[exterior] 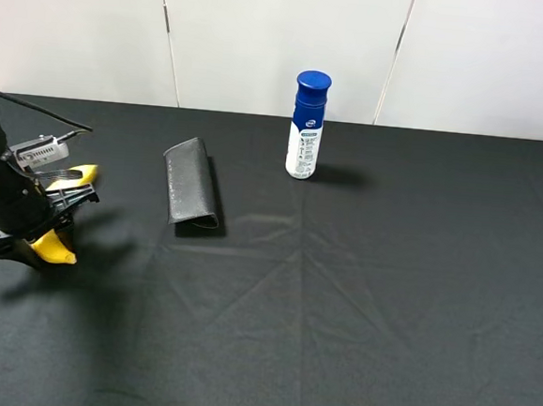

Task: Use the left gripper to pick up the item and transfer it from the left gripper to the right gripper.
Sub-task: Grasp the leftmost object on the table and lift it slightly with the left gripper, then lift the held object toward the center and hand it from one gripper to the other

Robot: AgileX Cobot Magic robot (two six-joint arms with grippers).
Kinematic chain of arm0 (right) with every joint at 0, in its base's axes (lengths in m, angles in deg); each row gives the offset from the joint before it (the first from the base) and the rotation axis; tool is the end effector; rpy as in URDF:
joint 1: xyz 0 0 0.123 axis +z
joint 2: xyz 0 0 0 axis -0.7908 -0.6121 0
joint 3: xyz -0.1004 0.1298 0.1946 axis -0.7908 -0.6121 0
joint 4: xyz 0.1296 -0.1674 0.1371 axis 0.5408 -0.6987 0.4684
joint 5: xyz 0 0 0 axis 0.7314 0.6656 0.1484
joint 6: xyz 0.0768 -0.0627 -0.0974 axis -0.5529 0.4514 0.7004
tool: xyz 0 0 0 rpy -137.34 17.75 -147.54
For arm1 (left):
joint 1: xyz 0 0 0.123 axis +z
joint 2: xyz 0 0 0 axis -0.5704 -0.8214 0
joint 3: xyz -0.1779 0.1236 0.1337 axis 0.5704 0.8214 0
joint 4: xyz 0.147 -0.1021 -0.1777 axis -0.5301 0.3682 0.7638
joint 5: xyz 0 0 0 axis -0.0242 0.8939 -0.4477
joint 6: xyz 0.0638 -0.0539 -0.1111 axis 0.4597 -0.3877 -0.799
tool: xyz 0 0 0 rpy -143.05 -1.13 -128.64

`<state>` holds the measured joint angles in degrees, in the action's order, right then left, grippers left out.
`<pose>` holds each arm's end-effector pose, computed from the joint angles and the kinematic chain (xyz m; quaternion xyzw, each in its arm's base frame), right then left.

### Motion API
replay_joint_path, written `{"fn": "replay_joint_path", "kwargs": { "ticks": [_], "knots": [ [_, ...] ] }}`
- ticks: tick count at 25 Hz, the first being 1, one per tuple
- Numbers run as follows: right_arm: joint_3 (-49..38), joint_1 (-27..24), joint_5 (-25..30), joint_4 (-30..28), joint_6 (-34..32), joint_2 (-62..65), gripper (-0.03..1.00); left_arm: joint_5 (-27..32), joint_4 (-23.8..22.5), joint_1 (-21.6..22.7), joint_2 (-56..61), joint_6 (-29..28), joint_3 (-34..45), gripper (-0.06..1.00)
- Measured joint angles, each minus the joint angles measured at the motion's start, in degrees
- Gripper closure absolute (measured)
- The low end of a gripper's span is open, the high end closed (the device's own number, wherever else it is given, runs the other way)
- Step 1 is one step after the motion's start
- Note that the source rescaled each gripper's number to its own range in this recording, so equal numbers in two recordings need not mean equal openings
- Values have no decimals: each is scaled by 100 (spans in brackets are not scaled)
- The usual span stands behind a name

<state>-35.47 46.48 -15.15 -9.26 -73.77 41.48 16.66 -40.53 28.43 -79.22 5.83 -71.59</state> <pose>0.0707 -0.0063 0.2614 0.0207 0.8397 -0.0377 0.5413 0.2697 -0.0330 0.0246 -0.2961 0.9500 -0.0493 0.0858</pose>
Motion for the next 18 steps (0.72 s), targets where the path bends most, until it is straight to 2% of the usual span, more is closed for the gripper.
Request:
{"fn": "replay_joint_path", "kwargs": {
  "ticks": [2, 18],
  "knots": [
    [0, 0, 0, 0, 0, 0, -3, -19, 14, 0, -6, 0, 0, 94],
    [0, 0, 0, 0, 0, 0, -3, 122, 63, 0, 170, 0, 5, 94]
  ]
}}
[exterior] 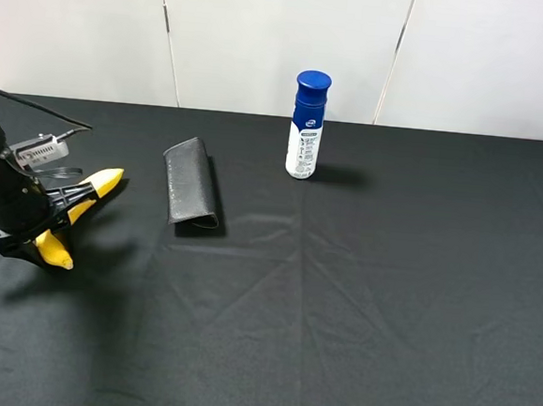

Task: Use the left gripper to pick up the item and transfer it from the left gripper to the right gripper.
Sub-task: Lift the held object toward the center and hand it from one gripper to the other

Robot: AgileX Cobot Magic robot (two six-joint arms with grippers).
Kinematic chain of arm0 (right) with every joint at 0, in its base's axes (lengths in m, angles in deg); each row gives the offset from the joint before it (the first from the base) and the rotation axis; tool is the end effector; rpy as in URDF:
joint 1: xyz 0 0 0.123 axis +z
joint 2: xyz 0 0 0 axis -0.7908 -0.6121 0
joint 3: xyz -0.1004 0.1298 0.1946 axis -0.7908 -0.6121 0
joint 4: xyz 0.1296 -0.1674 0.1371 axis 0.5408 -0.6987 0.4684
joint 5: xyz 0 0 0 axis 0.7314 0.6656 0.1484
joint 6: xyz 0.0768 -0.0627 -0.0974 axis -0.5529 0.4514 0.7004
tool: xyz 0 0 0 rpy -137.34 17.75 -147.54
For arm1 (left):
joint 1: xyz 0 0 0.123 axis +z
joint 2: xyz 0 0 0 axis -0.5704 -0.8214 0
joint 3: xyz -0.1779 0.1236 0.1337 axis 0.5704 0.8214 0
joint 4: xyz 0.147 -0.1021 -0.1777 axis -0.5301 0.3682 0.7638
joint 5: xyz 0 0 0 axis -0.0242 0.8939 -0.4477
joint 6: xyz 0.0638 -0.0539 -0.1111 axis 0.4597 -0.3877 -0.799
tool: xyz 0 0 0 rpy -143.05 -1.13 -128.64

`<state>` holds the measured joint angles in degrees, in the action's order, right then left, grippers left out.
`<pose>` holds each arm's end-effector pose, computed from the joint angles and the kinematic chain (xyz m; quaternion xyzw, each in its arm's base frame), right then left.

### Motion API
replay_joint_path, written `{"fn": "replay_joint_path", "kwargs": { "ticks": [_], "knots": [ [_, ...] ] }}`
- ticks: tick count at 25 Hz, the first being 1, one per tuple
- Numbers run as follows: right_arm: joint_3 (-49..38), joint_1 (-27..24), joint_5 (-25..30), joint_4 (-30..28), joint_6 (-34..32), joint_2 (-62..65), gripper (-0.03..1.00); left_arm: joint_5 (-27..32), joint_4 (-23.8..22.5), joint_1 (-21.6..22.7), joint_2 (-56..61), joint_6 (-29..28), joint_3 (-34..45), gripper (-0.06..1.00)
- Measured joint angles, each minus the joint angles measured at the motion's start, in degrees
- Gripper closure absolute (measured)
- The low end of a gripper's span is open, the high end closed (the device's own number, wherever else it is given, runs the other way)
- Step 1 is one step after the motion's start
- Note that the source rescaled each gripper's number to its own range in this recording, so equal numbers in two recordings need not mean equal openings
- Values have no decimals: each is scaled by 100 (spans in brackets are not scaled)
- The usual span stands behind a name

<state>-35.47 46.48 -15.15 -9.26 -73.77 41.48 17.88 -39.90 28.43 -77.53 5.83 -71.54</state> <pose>0.0707 -0.0063 0.2614 0.0207 0.8397 -0.0377 0.5413 0.2693 -0.0337 0.0319 -0.3003 0.9483 -0.0537 0.0879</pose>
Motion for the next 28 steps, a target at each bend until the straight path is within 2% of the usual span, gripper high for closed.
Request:
{"fn": "replay_joint_path", "kwargs": {
  "ticks": [7, 11, 21, 25, 28],
  "knots": [
    [0, 0, 0, 0, 0, 0, -3, 288, 11, 0, 546, 11, 4, 94],
    [0, 0, 0, 0, 0, 0, -3, 605, 11, 0, 857, 207, 4, 94],
    [0, 0, 0, 0, 0, 0, -3, 1293, 19, 0, 1585, 1349, 5, 94],
    [0, 0, 0, 0, 0, 0, -3, 1678, 19, 0, 1825, 2120, 5, 94],
    [0, 0, 0, 0, 0, 0, -3, 1864, 19, 0, 1876, 2404, 5, 94]
  ]
}}
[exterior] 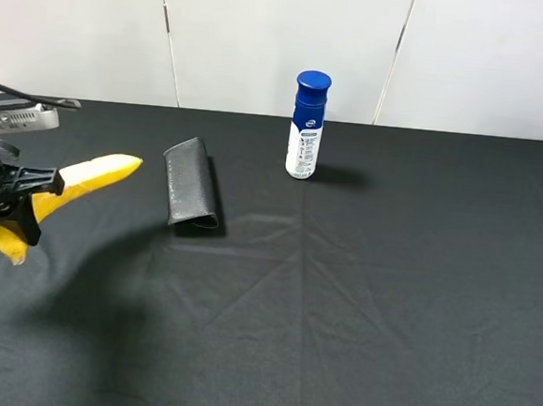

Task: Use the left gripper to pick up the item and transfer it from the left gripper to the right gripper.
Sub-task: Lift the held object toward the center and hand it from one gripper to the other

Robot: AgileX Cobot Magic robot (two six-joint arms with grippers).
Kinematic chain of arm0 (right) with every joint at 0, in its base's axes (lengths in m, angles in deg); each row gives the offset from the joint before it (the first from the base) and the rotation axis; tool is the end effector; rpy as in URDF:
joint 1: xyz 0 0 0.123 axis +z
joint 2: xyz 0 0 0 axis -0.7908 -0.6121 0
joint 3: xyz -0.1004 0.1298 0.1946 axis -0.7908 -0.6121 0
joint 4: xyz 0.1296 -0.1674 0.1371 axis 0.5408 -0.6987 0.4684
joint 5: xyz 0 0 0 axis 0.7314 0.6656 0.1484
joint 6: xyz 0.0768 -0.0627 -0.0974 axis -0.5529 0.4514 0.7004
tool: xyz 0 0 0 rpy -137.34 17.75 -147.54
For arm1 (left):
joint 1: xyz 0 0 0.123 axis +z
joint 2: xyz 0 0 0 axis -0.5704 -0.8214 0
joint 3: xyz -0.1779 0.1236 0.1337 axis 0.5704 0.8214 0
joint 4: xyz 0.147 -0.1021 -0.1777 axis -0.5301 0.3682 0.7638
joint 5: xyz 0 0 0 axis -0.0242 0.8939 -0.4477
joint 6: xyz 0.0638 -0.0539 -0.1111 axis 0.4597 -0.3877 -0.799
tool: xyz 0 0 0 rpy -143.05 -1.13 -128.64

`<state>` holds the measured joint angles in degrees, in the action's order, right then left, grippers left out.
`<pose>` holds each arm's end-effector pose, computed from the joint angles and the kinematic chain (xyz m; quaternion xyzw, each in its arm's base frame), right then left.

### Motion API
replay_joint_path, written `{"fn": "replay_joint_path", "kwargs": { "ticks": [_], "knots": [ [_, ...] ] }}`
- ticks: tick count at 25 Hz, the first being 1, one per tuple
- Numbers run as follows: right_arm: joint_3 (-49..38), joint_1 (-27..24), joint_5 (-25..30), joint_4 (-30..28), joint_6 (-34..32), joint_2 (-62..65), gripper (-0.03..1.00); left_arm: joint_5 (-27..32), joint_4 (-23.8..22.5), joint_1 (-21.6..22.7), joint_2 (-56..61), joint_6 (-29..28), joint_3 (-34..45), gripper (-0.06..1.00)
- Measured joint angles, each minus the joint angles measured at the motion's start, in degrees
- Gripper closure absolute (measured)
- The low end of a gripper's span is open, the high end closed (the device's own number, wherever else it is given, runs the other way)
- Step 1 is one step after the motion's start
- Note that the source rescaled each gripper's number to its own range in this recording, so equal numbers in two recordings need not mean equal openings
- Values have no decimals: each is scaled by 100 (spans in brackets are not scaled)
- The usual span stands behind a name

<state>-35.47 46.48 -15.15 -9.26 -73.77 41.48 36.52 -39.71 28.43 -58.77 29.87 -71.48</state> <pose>0.0707 -0.0063 0.2614 0.0207 0.8397 -0.0377 0.5413 0.2418 -0.0336 0.1077 -0.0904 0.9903 -0.0444 0.0959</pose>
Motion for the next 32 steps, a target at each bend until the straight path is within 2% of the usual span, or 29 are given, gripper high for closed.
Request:
{"fn": "replay_joint_path", "kwargs": {
  "ticks": [7, 14, 20, 23, 26, 29, 32],
  "knots": [
    [0, 0, 0, 0, 0, 0, -3, 879, 0, 0, 55, 1144, -18, 94],
    [0, 0, 0, 0, 0, 0, -3, 1431, 5, 0, 55, 1491, -516, 94],
    [0, 0, 0, 71, -153, 0, -3, 1677, 11, -26, 50, 1800, -1012, 94],
    [50, 0, 32, 219, -373, -265, -3, 1663, 11, -261, 50, 1994, -1189, 94],
    [200, 0, -4, 580, -547, -906, -3, 1603, -97, -703, 24, 2034, -1361, 94],
    [303, 0, -179, 1164, -531, -1603, -3, 1584, -240, -1134, -156, 2043, -1580, 94],
    [303, 0, -407, 1876, -212, -2226, -3, 1572, -301, -1532, -405, 2047, -1847, 94]
  ]
}}
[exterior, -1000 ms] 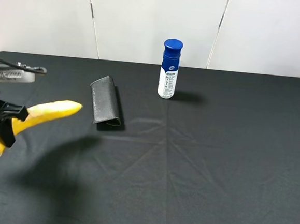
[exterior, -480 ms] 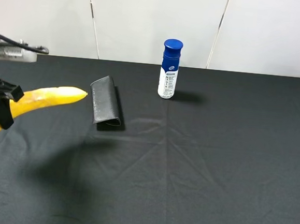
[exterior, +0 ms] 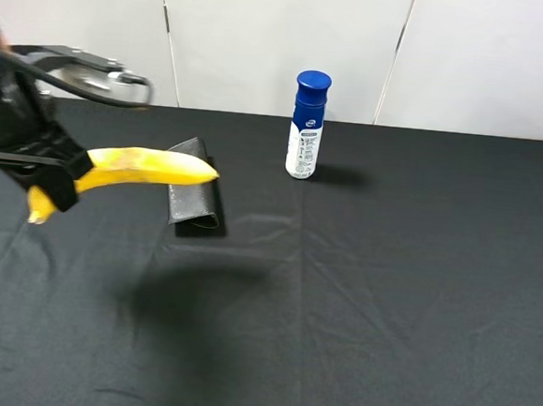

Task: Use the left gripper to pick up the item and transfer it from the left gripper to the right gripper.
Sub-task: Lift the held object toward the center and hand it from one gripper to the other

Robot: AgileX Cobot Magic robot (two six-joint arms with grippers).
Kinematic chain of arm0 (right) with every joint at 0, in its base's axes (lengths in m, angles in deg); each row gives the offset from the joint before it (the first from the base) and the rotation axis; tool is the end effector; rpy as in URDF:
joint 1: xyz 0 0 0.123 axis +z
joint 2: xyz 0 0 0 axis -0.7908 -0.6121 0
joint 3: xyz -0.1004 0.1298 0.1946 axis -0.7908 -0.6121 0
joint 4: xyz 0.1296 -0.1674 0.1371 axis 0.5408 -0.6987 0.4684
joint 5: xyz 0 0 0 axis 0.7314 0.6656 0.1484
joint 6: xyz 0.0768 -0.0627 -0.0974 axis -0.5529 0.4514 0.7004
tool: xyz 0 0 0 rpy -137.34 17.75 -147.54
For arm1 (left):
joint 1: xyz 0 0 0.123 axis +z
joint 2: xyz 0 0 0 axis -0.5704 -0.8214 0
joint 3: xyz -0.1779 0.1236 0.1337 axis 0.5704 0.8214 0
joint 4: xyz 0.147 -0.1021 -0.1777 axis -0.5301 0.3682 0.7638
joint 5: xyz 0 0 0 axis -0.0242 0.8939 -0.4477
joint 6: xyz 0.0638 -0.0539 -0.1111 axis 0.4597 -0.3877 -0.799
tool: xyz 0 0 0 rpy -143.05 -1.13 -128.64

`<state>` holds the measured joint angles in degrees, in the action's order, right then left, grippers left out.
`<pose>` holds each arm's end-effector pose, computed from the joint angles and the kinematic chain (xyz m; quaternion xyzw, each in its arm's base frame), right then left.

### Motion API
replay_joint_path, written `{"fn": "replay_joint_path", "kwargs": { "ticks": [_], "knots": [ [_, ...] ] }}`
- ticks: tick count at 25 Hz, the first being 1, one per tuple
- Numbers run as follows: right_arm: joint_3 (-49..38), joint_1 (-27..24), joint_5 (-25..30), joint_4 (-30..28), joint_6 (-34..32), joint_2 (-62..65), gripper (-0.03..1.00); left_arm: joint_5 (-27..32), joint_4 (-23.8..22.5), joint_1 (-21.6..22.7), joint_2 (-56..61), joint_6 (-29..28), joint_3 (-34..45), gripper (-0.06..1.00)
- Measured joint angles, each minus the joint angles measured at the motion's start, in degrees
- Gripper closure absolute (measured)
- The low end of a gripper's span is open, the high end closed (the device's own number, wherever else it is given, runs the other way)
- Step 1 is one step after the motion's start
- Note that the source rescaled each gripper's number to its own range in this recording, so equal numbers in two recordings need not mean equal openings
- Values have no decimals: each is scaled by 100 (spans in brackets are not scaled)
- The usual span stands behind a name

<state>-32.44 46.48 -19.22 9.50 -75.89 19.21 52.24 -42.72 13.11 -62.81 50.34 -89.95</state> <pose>0.1273 0.0244 0.2555 0.0691 0.8895 0.1391 0.4298 0.2644 -0.1076 0.1636 0.2382 0.9669 -0.0211 0.0891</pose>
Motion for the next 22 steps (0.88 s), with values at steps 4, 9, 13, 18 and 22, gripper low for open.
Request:
{"fn": "replay_joint_path", "kwargs": {
  "ticks": [4, 9, 13, 18, 22],
  "knots": [
    [0, 0, -238, 733, 583, -687, -3, -14, -7, -478, -365, 0, -397, 94],
    [0, 0, -420, 1476, 1272, -1415, -3, -153, -7, -1007, -693, 157, -750, 94],
    [0, 0, -507, 2141, 1981, -1986, -3, -419, -12, -1379, -857, 448, -851, 94],
    [0, 0, -505, 3228, 3161, -2692, -3, -880, -12, -1754, -977, 483, -858, 94],
    [17, 0, -336, 4080, 4079, -3279, -3, -1123, -12, -2034, -976, 483, -862, 94]
  ]
}}
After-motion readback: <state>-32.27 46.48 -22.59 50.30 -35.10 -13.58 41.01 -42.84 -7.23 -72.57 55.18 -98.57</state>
